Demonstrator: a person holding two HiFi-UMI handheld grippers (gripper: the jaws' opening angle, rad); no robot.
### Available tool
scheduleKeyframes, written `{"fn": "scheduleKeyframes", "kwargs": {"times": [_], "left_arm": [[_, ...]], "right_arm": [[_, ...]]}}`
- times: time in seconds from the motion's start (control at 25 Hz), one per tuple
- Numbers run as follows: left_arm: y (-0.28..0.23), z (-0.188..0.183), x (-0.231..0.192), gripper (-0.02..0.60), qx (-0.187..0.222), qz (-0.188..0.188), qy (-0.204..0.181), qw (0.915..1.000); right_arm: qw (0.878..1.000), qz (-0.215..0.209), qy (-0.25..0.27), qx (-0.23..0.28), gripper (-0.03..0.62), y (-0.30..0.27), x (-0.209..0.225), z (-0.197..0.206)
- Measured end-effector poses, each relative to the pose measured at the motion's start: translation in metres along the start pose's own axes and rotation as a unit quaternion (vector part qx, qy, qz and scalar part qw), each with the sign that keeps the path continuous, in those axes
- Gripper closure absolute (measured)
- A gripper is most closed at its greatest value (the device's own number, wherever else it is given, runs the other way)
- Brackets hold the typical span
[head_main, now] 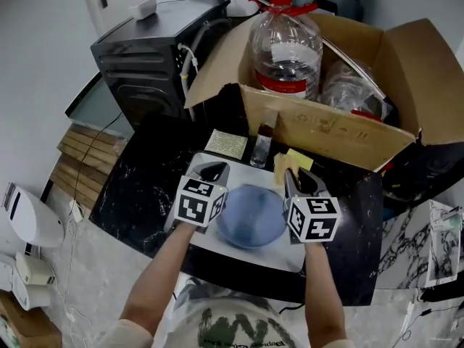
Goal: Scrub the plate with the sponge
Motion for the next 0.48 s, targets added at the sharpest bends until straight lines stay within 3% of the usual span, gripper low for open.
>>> {"fn": "scheduleKeyframes", "kwargs": {"times": [0.48], "left_arm": [[-0.014, -0.008, -0.016, 0.578, 0.007, 0.066, -0.029, 0.9974]], "right_arm": [[0.997, 0.073, -0.014, 0.000, 0.523, 0.001, -0.011, -0.009]]}}
Point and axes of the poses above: the fingertips, and each gripper's own axes: y backward along the fingers, x to its right, z out of its underside, the point moved 2 cm from there along y, backward along the fingers, and after that the axes turned 10 degrees about -x, right-handed, at the moved point
